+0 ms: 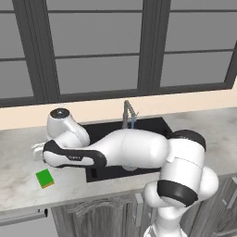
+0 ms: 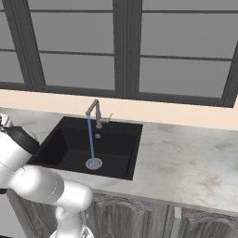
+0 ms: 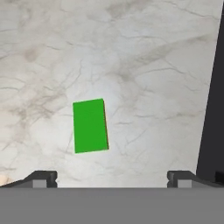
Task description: Soak the sponge with water for a few seconds and then drop it inside the sink.
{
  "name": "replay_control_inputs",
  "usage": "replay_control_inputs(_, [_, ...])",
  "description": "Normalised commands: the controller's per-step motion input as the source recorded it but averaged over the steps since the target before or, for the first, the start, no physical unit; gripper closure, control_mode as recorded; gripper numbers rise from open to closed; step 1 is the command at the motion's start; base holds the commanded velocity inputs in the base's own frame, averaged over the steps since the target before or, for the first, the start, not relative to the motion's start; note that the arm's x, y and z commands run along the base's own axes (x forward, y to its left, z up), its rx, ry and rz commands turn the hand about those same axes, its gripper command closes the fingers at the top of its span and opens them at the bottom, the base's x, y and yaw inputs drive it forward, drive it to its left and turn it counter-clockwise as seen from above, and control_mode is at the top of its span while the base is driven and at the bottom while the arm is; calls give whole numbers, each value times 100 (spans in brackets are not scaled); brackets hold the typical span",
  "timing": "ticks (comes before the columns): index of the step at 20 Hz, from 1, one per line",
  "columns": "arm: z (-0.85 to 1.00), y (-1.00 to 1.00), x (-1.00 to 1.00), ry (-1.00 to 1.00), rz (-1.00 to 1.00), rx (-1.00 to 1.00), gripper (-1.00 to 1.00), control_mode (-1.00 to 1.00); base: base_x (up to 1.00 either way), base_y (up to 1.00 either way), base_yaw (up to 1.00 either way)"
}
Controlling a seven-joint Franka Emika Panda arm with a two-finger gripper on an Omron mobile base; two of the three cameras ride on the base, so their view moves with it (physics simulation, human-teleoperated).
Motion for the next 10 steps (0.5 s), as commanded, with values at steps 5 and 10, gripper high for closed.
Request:
replay_control_inputs(5, [-26, 13, -11, -8, 0, 0, -100, -100, 0, 0, 0])
replay_control_inputs(10, [-30, 18, 1, -7, 0, 0, -100, -100, 0, 0, 0])
